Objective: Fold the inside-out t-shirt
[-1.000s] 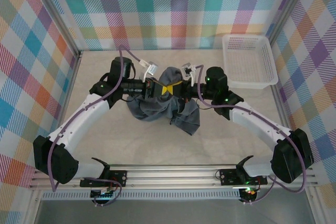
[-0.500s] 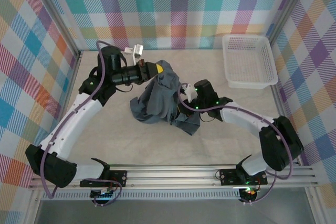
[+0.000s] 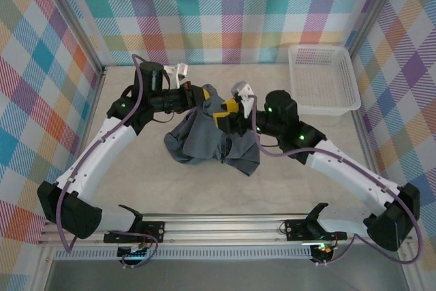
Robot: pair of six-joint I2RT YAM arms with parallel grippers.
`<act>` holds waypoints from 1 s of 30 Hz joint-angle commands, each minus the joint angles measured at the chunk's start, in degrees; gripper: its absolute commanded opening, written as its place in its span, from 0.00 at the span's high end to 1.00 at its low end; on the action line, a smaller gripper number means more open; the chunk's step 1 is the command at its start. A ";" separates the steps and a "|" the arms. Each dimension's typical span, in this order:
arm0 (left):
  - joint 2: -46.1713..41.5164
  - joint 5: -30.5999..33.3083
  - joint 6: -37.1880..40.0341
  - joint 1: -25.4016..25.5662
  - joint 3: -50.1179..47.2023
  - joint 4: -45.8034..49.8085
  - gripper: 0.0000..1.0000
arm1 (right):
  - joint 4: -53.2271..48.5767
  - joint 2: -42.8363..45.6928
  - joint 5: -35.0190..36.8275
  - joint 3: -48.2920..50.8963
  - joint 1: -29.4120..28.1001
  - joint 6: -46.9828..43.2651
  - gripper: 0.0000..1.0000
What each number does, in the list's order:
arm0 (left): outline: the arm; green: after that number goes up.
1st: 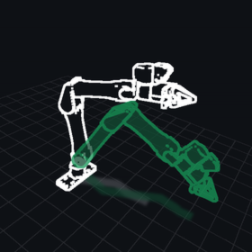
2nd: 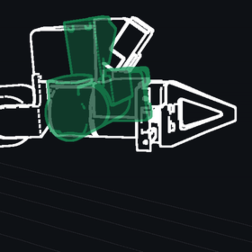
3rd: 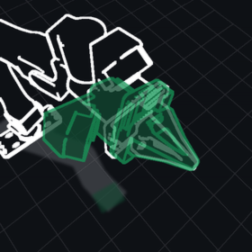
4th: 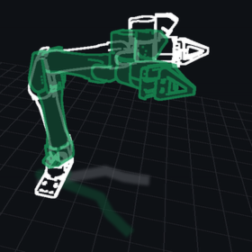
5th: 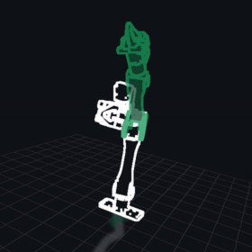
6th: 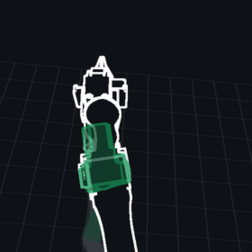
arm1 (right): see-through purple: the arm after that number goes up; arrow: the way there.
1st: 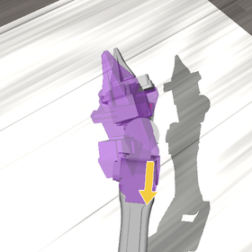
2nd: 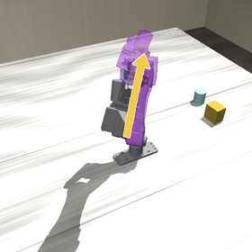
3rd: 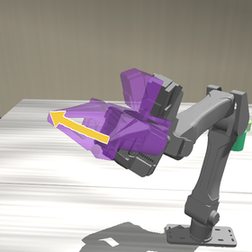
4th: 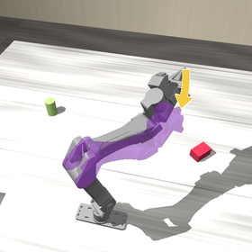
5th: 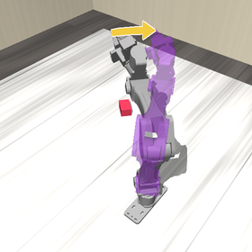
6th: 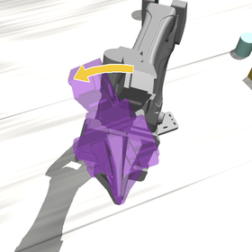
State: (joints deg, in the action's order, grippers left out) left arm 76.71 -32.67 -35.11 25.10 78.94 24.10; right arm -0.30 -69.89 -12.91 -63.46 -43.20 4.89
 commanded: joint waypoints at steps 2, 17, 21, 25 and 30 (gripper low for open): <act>-0.16 -0.74 1.70 0.74 2.67 -0.89 1.00 | 0.10 -7.26 4.47 -4.58 0.13 0.94 0.40; -5.20 11.63 10.11 0.27 -4.20 12.82 0.37 | 13.98 -9.04 -17.79 -2.13 6.36 25.52 1.00; -4.57 -0.94 6.49 0.45 -10.37 4.20 0.34 | 18.43 -9.71 -21.79 -1.25 7.23 30.48 1.00; -4.04 3.52 6.54 0.49 -13.96 3.40 0.45 | 16.19 -10.27 -20.64 -3.50 9.03 37.29 1.00; -6.23 14.52 11.38 0.08 -19.42 3.46 0.85 | 28.30 -9.11 -23.73 0.49 13.94 46.89 1.00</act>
State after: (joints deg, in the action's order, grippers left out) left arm 72.18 -25.78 -27.27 25.47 62.41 25.82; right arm 14.74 -80.75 -33.80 -63.35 -31.99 43.51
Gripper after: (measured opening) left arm 0.206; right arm 0.051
